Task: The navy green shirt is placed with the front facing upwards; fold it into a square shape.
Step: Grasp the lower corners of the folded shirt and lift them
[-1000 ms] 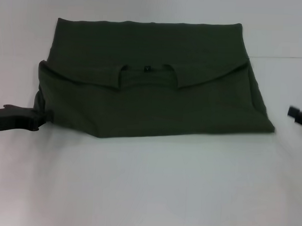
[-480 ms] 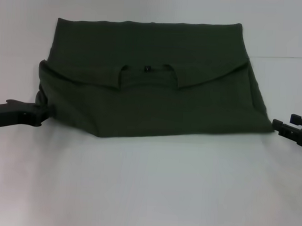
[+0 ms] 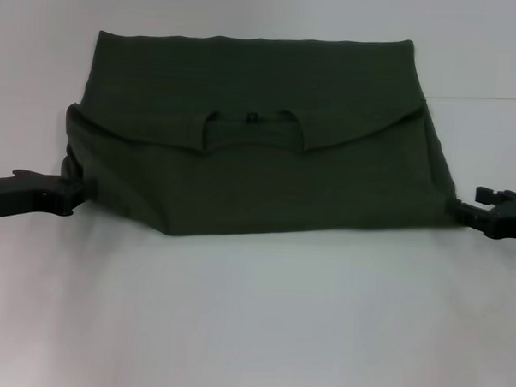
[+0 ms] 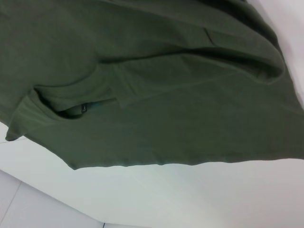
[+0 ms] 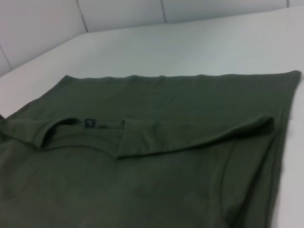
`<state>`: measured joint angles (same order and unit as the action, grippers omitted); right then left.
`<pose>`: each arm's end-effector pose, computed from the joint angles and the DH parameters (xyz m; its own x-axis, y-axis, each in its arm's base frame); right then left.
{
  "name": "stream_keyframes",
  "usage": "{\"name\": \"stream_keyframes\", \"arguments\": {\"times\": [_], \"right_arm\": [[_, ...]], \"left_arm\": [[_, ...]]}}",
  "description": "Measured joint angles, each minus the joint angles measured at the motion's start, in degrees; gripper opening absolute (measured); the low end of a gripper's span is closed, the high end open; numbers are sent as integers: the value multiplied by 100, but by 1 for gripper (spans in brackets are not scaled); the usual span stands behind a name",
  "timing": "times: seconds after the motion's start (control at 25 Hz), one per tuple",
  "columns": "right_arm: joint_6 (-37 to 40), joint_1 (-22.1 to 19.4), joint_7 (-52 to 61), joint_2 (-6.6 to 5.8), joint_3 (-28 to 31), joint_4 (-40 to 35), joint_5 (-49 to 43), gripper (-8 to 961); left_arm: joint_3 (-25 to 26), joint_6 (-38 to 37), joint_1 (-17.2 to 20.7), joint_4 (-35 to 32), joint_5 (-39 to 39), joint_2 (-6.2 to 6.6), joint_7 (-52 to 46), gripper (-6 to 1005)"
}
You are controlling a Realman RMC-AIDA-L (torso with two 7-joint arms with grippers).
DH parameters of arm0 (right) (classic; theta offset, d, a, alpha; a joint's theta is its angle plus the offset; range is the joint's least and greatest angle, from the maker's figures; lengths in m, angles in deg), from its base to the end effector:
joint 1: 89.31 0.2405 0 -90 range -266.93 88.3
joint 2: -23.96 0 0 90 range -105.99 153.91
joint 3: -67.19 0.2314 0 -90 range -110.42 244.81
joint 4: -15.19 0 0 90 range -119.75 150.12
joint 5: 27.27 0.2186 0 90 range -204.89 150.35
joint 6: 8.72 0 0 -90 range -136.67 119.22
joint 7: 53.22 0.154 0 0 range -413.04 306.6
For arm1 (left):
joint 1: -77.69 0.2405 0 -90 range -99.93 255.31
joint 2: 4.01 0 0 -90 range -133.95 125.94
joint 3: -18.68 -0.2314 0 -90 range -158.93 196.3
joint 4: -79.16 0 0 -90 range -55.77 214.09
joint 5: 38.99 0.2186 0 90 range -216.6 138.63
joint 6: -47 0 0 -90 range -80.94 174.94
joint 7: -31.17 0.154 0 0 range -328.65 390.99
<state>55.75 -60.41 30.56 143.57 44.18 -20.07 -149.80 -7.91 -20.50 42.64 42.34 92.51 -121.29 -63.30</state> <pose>0.3358 0.3548 0.0329 0.6433 -0.5195 -0.5624 -0.7655 -0.4525 -0.4575 -0.3056 0.3805 0.0365 0.6757 0.5822 0.4521 0.7372 -0.5355 -0.4121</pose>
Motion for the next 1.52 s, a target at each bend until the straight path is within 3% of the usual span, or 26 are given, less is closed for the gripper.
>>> {"name": "stream_keyframes", "arguments": {"times": [0.48, 0.72, 1.52], "right_arm": [[88, -17, 1276, -64, -689, -673, -56, 672], [-56, 74, 1743, -38, -861, -849, -703, 661], [-462, 278, 1832, 0, -1239, -627, -901, 626]], "left_arm": [[5, -13, 17, -7, -1, -5, -39, 32], [5, -4, 37, -9, -1, -5, -43, 32], [5, 0, 33, 0, -1, -13, -24, 32]]}}
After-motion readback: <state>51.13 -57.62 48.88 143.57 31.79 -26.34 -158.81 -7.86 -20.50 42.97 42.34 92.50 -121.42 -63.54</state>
